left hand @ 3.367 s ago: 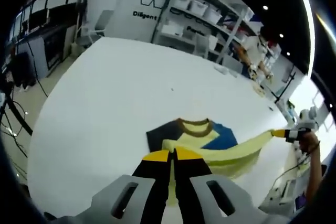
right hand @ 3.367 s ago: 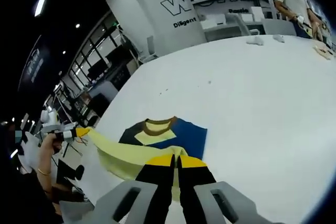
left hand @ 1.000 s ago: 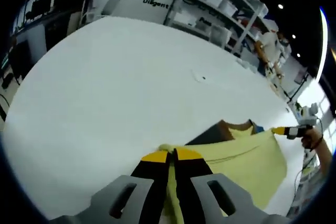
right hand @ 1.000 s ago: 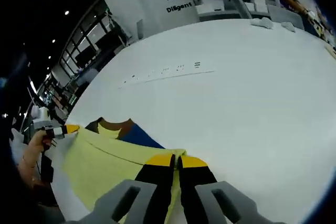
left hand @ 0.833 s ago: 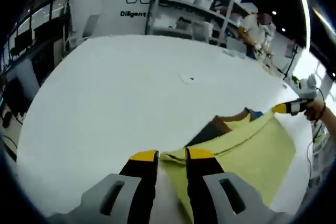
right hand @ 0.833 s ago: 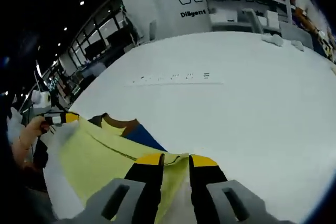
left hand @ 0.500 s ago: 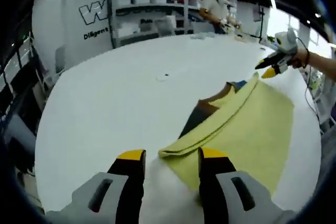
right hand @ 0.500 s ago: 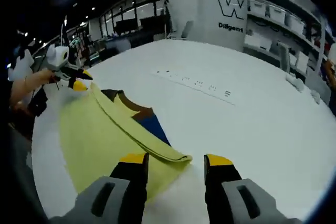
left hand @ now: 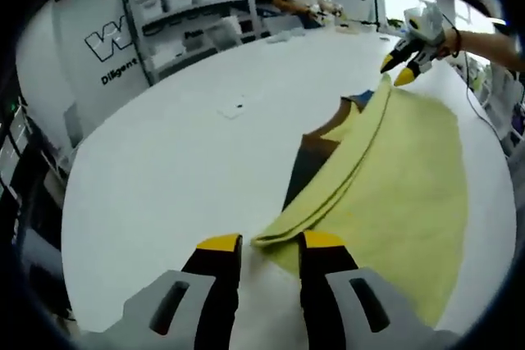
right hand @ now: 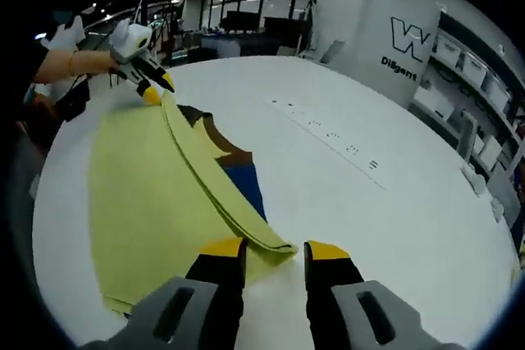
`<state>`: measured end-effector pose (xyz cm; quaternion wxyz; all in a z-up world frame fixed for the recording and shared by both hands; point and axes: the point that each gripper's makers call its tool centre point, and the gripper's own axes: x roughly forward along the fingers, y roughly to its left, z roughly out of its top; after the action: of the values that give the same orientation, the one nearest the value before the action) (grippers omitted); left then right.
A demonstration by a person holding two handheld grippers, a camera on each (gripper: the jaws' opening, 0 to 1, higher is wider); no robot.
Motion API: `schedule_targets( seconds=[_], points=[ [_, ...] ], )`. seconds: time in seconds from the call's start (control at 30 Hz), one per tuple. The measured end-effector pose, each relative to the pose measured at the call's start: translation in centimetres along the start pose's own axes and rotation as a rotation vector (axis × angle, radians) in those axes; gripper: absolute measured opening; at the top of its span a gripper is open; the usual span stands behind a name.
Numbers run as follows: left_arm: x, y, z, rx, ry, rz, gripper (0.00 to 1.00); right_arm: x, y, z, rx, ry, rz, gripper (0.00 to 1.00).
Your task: Fold the garment on the visible template until the final outline fits inside the template.
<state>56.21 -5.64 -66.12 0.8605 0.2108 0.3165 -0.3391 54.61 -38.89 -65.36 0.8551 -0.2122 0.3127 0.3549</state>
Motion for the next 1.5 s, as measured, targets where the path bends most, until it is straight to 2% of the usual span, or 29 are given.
schedule_targets(
  seconds=[0.07,0.13,0.2,0.27,0.33,0.4,0.43,0.53,0.6,0.7,0.8,0.87,0.97,1.1,1.17,1.3,1.33,1.37,1.4,1.5],
  points=[
    [0.2,-0.1,0.0,0.003,-0.002,-0.007,0.18,0.2,-0.2,0.1,0.005,-0.003,0.001,0.11],
    [0.2,0.3,0.0,0.018,0.005,0.018,0.11,0.3,-0.6,0.1,0.018,-0.004,-0.006,0.0],
    [0.2,0.4,0.4,-0.017,-0.015,0.015,0.03,0.3,-0.9,0.8,0.068,-0.038,-0.007,0.0],
    [0.2,0.6,1.0,-0.094,-0.06,0.015,0.02,0.4,-1.2,1.2,0.092,-0.053,-0.008,0.0],
    [0.2,1.1,0.5,-0.146,-0.038,0.035,0.02,0.6,-1.7,1.1,0.126,-0.039,-0.022,0.0],
    [0.5,1.0,0.2,-0.148,-0.024,0.034,0.02,1.0,-1.9,0.6,0.178,-0.012,-0.033,0.0],
    [0.7,1.0,0.0,-0.188,-0.015,0.051,0.02,1.2,-1.9,0.7,0.168,-0.013,-0.034,0.0],
    [1.0,1.0,-0.2,-0.284,-0.003,0.066,0.02,1.8,-2.1,0.0,0.275,0.007,-0.058,0.0],
    [1.1,1.2,-0.1,-0.321,-0.005,0.064,0.02,2.1,-2.3,0.2,0.319,-0.018,-0.07,0.0],
    [1.1,1.3,-0.2,-0.34,0.008,0.087,0.02,2.2,-3.1,0.3,0.312,-0.021,-0.121,0.0],
    [1.3,1.4,-0.3,-0.366,0.033,0.115,0.03,2.2,-3.6,-0.1,0.312,0.013,-0.161,0.0],
    [1.4,1.4,-0.5,-0.401,0.052,0.124,0.04,2.3,-3.2,-0.3,0.32,0.027,-0.153,0.0],
    [1.3,1.8,-0.5,-0.409,0.056,0.149,0.07,2.3,-2.9,-0.6,0.325,0.031,-0.155,0.0],
    [1.2,1.9,-0.6,-0.417,0.061,0.15,0.09,2.3,-2.8,-0.9,0.359,0.036,-0.157,0.0],
    [1.1,1.9,-0.6,-0.413,0.059,0.15,0.14,2.1,-2.9,-0.8,0.371,0.03,-0.159,0.0],
    [0.6,2.0,-0.5,-0.425,0.057,0.151,0.21,1.6,-2.9,0.2,0.48,-0.031,-0.155,0.0],
    [0.5,2.0,-0.4,-0.418,0.055,0.151,0.23,1.6,-2.8,0.3,0.494,-0.032,-0.148,0.0],
    [0.3,2.0,-0.3,-0.41,0.054,0.155,0.27,1.3,-2.6,0.7,0.56,-0.055,-0.136,0.0],
    [0.1,2.0,-0.1,-0.401,0.049,0.158,0.3,1.3,-2.6,0.8,0.571,-0.056,-0.13,0.0],
    [-0.6,1.7,0.4,-0.4,0.036,0.146,0.37,0.7,-2.1,1.0,0.605,-0.058,-0.108,0.18]
  ],
)
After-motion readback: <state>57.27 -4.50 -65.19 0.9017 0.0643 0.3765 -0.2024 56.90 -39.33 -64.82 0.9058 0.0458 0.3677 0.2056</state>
